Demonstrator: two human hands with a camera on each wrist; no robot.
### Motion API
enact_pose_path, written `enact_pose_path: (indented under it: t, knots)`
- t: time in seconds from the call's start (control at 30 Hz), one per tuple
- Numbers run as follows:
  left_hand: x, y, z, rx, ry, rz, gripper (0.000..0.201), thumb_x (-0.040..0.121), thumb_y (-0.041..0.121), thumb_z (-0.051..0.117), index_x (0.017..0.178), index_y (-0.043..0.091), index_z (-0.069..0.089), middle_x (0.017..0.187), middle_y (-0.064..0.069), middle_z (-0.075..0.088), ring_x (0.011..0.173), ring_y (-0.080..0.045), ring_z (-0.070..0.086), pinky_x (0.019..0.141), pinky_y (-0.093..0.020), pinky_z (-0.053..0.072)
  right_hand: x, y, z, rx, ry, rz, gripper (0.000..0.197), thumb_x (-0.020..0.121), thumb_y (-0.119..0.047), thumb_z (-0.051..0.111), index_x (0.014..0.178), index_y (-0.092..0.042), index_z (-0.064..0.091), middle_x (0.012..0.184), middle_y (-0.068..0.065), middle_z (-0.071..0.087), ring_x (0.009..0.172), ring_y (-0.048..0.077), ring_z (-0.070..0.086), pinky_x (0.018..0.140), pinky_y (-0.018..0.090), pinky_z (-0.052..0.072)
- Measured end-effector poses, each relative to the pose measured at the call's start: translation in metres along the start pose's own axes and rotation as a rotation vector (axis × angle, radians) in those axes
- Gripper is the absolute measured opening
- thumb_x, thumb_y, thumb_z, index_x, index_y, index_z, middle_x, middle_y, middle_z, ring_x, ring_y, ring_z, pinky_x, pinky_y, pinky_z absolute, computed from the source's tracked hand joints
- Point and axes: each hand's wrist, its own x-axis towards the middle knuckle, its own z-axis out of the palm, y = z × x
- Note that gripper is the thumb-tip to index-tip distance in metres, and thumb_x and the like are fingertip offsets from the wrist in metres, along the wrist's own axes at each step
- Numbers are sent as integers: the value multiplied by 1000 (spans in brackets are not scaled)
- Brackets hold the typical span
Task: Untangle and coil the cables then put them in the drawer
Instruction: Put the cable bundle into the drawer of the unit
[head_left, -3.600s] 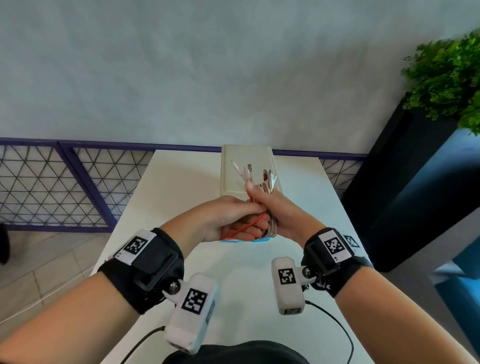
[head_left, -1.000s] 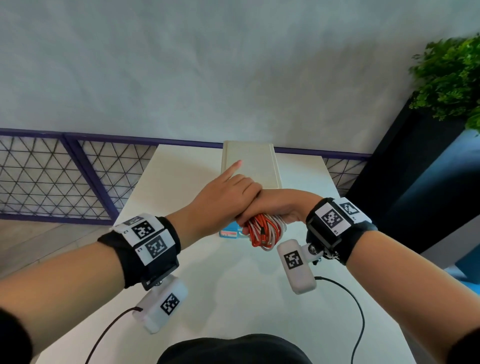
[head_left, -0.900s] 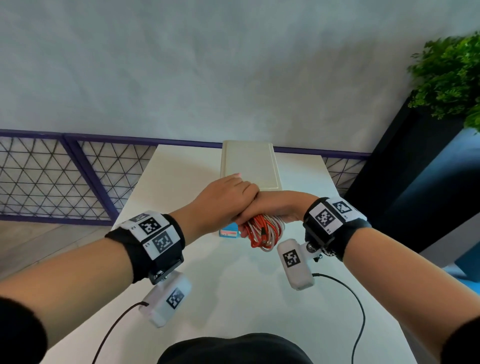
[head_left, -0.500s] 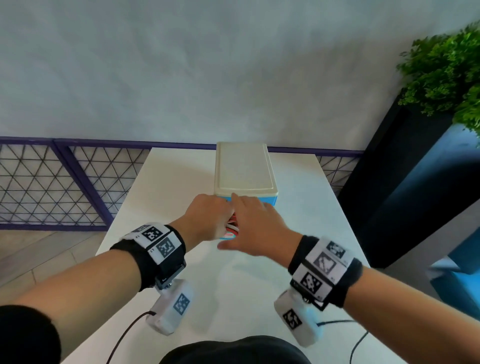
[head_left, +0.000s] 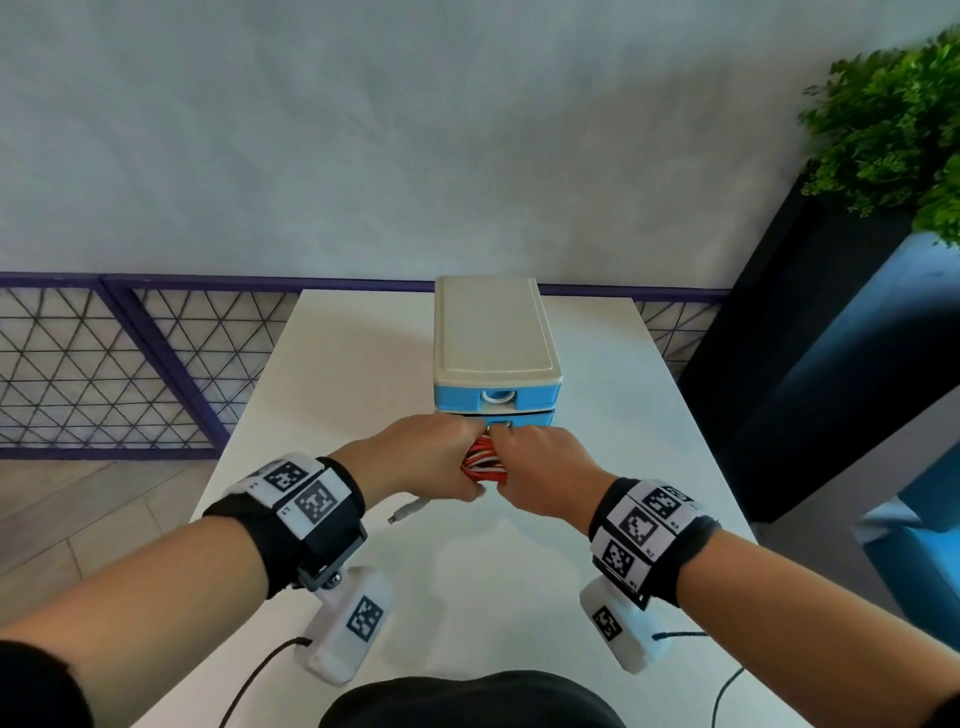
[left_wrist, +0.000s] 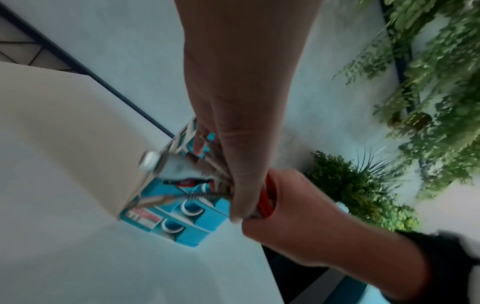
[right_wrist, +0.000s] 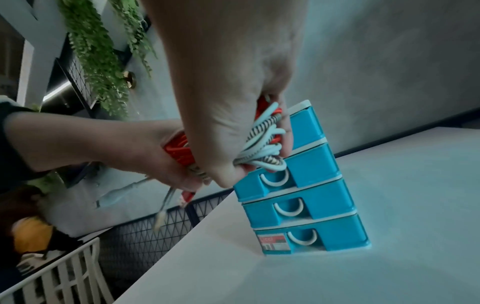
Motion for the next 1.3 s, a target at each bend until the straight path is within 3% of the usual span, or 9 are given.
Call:
enact_pose_path:
  t: [0.13,0.23,0.4,0.6,0.73,0.97,1.13,1.23,1.3]
  knots:
    - [8,-12,-17,-173,147,29,45,77,69,49,100,30,51,99,10,57,89,-11,56,75,-30,47,8,14,-2,14,-12,63,36,85,-23,53,120,-13,48,106,8,66,94,33,64,71,36,45]
    - [15,-20,-28,-156,287,8,28,95,41,42,112,21,52,111,8,51,93,-9,49,78,-26,39,17,18,-6,5,-15,95,43,84,-23,55,125,-14,47,105,9,66,91,33,65,69,35,45]
    - [24,-35,-24,-112,242,-33,30,101,14,32,121,15,54,123,0,55,112,-17,52,94,-34,43,25,23,-15,10,-80,110,43,82,-23,60,122,-13,48,103,9,64,79,26,56,64,31,42]
    - [27,-37,-35,-88,245,-8,26,98,9,43,114,13,63,116,-2,63,107,-19,58,87,-24,42,21,29,-35,50,-149,17,40,78,-27,65,115,-16,54,103,4,65,83,23,56,69,31,47]
    - [33,-37,-38,-101,254,-34,15,85,21,67,100,18,65,104,2,60,98,-17,56,87,-35,47,7,30,-52,136,-306,-56,31,75,-26,69,101,-17,56,89,-1,62,77,19,59,67,29,52]
    - [41,-36,-37,48,105,25,54,64,39,80,108,26,51,109,8,46,102,-15,43,82,-41,49,-9,47,-89,266,-257,76,24,74,-22,70,77,-29,47,72,-7,58,64,12,58,53,21,42]
    - [41,-33,-39,97,-6,8,91,40,62,82,109,22,40,112,5,37,105,-19,36,92,-37,39,-6,52,-93,221,-27,324,30,73,-29,66,94,-19,47,78,-4,54,70,17,56,55,26,42]
    - [42,-38,-33,84,-25,3,114,32,81,71,126,25,38,126,7,36,120,-19,35,103,-42,38,-7,40,-82,89,-81,406,35,76,-29,64,101,-17,42,75,-3,47,70,19,52,59,29,42]
    - [40,-38,-33,38,-31,0,113,38,74,78,131,25,37,129,7,35,124,-18,33,107,-40,35,-8,30,-76,-20,-173,392,34,77,-27,64,105,-14,49,73,-2,47,70,19,52,62,29,42]
